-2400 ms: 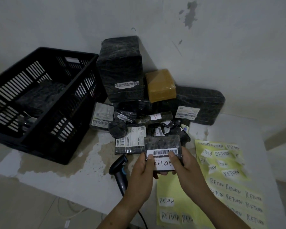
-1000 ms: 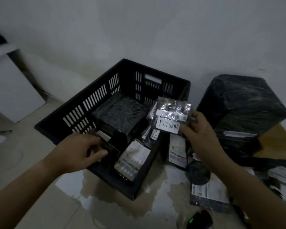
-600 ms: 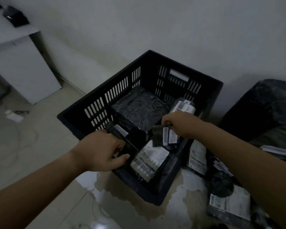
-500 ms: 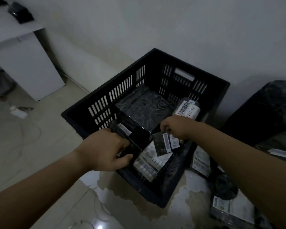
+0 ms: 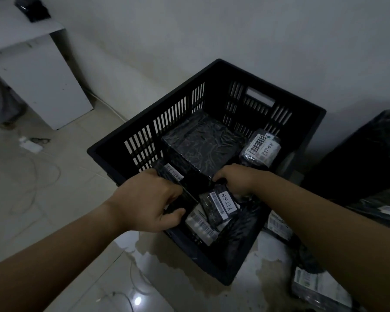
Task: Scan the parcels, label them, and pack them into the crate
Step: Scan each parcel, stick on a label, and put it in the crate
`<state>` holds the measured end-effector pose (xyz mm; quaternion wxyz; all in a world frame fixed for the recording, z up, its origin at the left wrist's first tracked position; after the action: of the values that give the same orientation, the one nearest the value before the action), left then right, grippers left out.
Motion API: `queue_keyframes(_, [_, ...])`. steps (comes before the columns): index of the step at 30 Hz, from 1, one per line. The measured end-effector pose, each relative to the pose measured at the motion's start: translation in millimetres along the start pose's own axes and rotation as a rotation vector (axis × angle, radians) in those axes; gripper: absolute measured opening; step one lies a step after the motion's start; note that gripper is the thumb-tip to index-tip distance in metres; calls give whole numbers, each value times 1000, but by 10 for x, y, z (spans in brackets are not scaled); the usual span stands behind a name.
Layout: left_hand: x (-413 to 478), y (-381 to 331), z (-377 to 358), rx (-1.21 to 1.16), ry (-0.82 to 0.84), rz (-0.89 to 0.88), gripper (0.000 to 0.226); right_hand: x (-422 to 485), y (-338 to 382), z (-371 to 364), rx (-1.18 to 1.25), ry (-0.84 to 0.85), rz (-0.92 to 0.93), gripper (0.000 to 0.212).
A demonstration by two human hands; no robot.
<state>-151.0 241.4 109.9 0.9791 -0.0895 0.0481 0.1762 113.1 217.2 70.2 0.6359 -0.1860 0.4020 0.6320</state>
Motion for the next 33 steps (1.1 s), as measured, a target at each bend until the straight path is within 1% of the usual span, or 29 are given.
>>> queue_keyframes(5, [-15,13,9,-6,1,-3,40,-418,85,82,130,-218,111,46])
queue_keyframes(9, [-48,20,1,-11,7,-18,39,-959,56,-56,164,-426,166,41])
queue_keyframes(12, [-75,-21,52,-67,-8,28,35,-1364,-50,-430,165,-569,212,45])
queue_keyframes(14, [-92,-110,71,-175,-21,64,30,-1614,-137,-793,160,-686,239,46])
queue_keyframes(15, [-89,-205,71,-245,-26,61,27,-1728,-187,-1006,183,-715,233,46])
queue_keyframes(17, [-30,-519,53,-371,-33,6,20,-1913,-330,-1463,304,-704,166,46])
queue_keyframes(19, [63,-958,40,-446,-71,-71,14,-2057,-495,-1919,441,-651,69,52])
queue_keyframes(22, [233,-1649,58,-487,-184,-165,16,-2212,-733,-2583,551,-592,-120,53])
queue_keyframes(23, [315,-1886,49,-518,-192,-203,16,-2261,-798,-2804,581,-575,-191,52])
queue_keyframes(26, [570,-2435,-92,-623,-124,-288,14,-2291,-909,-3323,686,-511,-283,56])
queue_keyframes(28, [804,-2682,-324,-629,-51,-303,17,-2321,-927,-3560,754,-464,-328,57])
queue_keyframes(30, [1075,-2773,-624,-616,24,-272,25,-2329,-922,-3698,769,-443,-360,57])
queue_keyframes(33, [1467,-2736,-1009,-522,129,-184,45,-2263,-897,-3832,802,-368,-395,66])
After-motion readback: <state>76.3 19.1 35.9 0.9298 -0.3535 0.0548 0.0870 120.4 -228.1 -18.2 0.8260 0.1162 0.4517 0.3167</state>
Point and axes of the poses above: each hand's wrist, its own x-axis towards the middle knuckle, its own z-axis out of the back of the hand, y = z × x, the point moved 1 cm from there along x, towards the middle knuckle, and after that the axes turned 12 degrees about y, right-handed, at the moved point
